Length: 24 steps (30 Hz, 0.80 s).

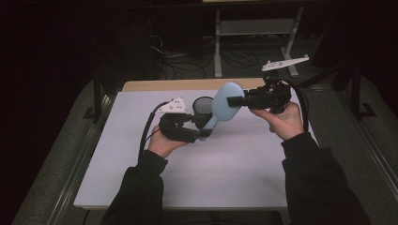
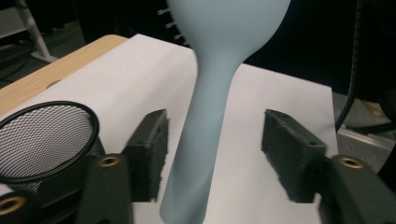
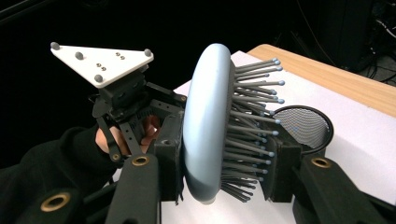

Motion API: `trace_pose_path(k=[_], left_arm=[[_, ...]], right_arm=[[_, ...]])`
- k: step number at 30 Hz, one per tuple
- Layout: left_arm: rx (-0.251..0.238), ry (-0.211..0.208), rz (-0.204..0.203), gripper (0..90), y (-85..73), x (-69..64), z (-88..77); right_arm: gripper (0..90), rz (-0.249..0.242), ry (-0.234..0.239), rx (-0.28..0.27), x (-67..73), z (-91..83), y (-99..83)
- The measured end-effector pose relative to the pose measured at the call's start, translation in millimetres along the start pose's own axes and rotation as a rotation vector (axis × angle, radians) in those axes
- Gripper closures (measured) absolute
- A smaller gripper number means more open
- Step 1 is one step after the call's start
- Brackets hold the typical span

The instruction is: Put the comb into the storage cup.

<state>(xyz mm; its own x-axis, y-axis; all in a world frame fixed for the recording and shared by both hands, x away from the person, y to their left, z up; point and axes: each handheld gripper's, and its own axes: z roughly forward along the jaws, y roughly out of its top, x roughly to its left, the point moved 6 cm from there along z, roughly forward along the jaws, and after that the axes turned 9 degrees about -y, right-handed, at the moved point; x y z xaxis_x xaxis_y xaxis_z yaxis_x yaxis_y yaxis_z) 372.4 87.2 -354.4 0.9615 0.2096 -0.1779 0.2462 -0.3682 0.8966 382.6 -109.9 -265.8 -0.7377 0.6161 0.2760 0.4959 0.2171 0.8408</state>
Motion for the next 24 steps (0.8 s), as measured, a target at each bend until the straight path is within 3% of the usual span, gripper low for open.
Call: trace_pose_path(k=[12, 16, 24], left_arm=[[-0.025, -0.011, -0.009, 22.6, -8.7, 1.8, -14.6], [-0.022, 0.019, 0.008, 12.9, -11.6, 2.4, -18.9], [-0.026, 0.038, -0.012, 3.6, -18.0, 6.4, -27.9]], right_arm=[[56.2, 0.000, -0.031, 0.006, -4.7, -3.3, 3.8], [56.1, -0.004, -0.035, 0.008, -4.6, -4.0, 6.2], [56.1, -0.012, -0.039, 0.006, -3.5, -4.9, 12.1]])
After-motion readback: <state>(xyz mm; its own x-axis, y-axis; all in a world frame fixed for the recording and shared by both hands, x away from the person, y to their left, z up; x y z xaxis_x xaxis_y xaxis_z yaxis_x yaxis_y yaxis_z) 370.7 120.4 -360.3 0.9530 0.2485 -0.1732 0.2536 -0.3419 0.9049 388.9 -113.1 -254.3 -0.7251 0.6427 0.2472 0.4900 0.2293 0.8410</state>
